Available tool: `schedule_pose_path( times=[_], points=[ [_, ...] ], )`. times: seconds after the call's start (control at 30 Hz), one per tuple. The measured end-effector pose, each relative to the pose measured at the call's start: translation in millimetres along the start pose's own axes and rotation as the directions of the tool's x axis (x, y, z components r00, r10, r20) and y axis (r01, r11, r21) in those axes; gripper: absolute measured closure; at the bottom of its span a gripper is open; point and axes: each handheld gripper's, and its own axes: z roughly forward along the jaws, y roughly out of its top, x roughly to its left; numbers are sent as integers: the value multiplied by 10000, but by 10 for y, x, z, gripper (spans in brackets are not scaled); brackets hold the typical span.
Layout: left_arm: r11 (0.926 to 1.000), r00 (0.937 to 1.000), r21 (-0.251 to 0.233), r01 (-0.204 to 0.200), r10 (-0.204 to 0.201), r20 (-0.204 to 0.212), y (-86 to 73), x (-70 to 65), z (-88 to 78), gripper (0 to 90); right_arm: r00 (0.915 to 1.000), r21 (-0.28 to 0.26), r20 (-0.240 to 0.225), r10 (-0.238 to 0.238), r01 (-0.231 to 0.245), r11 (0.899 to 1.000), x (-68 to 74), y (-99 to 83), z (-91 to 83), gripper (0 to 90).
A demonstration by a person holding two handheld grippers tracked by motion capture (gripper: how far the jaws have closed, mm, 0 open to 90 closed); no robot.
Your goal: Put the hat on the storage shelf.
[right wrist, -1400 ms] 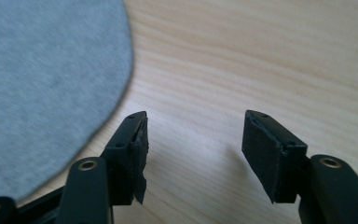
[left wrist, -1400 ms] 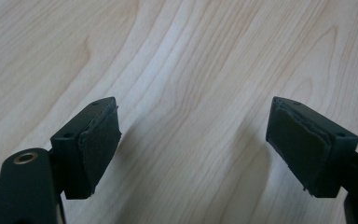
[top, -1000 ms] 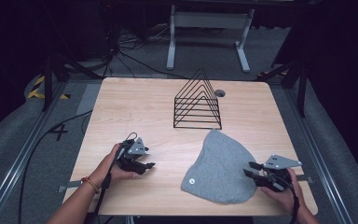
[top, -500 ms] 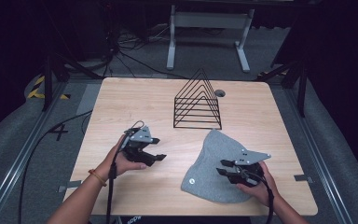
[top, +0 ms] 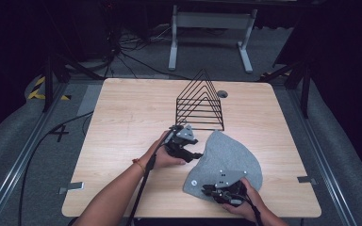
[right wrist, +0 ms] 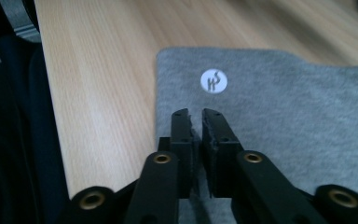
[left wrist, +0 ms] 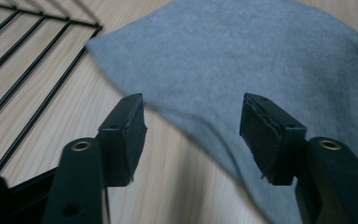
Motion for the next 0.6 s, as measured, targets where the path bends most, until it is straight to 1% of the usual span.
schedule_pose_path(
  times=[0.03, 0.07, 0.1, 0.13, 0.17, 0.23, 0.3, 0.33, 0.37, 0.4, 0.43, 0.53, 0.6],
  points=[
    [9997, 9997, 96, -225, 225, -43, 46, -15, 66, 448, 10000, 61, 14, 20, -20, 10000, 11, -18, -9, 860],
    [9996, 9997, 117, -258, 259, -39, 82, -29, 134, 453, 10000, 54, 34, 76, -76, 10000, 16, -35, -17, 869],
    [9988, 9991, 242, -416, 414, 71, 143, -33, 250, 465, 9999, 120, 81, 136, -137, 9998, 21, -64, -41, 878],
    [9988, 9991, 242, -416, 414, 71, 143, -33, 250, 473, 9999, 120, 81, 136, -137, 9998, 21, -64, -41, 878],
    [9980, 9984, 294, -567, 568, -32, 180, -33, 323, 473, 9999, 114, 78, 129, -130, 9999, 17, -76, -45, 879],
    [9966, 9979, 512, -649, 652, -32, 231, -19, 445, 490, 9998, 154, 72, 174, -175, 9997, 27, -108, -67, 879],
    [9911, 9947, 904, -975, 1000, -233, 240, -19, 550, 502, 9998, 204, 104, 179, -182, 9996, 34, -126, -88, 880],
    [9892, 9950, 1107, -960, 985, -174, 229, -13, 592, 502, 9997, 202, 100, 208, -210, 9996, 35, -135, -96, 882],
    [9898, 9966, 1173, -808, 824, -86, 209, -7, 629, 506, 9997, 192, 82, 217, -219, 9996, 32, -145, -103, 883],
    [9927, 9982, 1042, -606, 600, 89, 192, 8, 629, 522, 9997, 188, 105, 218, -220, 9996, 29, -154, -109, 885],
    [9936, 9987, 1014, -493, 481, 147, 176, 20, 620, 532, 9997, 211, 92, 217, -219, 9995, 23, -160, -119, 885],
    [9939, 9993, 1037, -367, 354, 144, 126, 28, 561, 538, 9996, 275, 87, 275, -277, 9992, 4, -176, -143, 887],
    [9927, 9995, 1162, -317, 312, 64, 80, 13, 493, 548, 9996, 296, 65, 271, -273, 9992, -8, -190, -158, 887]
  ],
)
